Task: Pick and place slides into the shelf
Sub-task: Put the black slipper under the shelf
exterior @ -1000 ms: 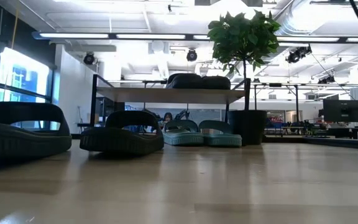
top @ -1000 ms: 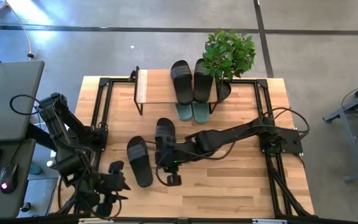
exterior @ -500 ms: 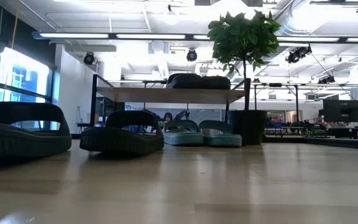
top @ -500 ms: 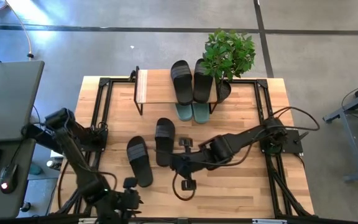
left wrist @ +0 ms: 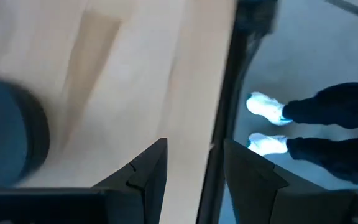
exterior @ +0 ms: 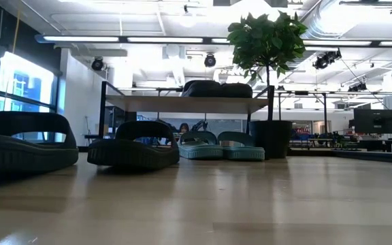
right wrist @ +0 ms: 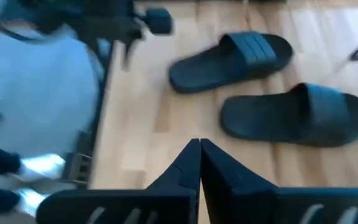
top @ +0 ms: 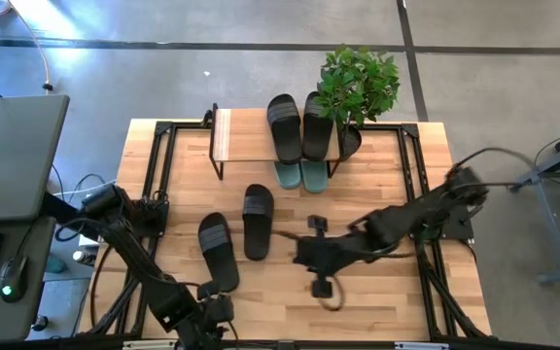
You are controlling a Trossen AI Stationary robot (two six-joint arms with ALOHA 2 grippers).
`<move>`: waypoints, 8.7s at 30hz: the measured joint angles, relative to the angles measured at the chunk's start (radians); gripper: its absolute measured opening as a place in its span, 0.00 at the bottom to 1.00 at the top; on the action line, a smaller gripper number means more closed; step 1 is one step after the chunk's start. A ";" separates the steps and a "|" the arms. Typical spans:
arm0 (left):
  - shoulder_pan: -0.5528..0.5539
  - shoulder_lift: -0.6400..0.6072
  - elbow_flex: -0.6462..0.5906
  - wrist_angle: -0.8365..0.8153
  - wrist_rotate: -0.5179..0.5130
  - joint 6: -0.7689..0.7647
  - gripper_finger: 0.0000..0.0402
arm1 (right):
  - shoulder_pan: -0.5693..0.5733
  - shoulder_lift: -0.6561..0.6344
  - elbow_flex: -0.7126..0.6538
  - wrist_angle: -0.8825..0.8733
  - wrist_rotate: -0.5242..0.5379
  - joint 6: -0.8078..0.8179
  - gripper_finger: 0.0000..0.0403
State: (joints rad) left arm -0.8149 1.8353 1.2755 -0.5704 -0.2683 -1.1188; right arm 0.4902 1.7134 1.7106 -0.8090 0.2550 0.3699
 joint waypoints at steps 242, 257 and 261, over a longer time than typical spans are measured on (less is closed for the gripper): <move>0.389 -0.838 -0.499 0.088 -0.055 0.682 0.01 | -0.093 0.181 -0.549 0.862 0.099 0.432 0.00; 0.389 -0.838 -0.499 0.039 0.178 0.718 0.01 | -0.159 0.399 -0.326 0.759 0.007 0.302 0.00; 0.389 -0.836 -0.499 0.044 0.175 0.719 0.01 | -0.174 0.441 -0.267 0.750 -0.016 0.302 0.00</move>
State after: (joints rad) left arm -0.4257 0.9992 0.7765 -0.5268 -0.0931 -0.3994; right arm 0.3163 2.1547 1.4436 -0.0586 0.2393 0.6720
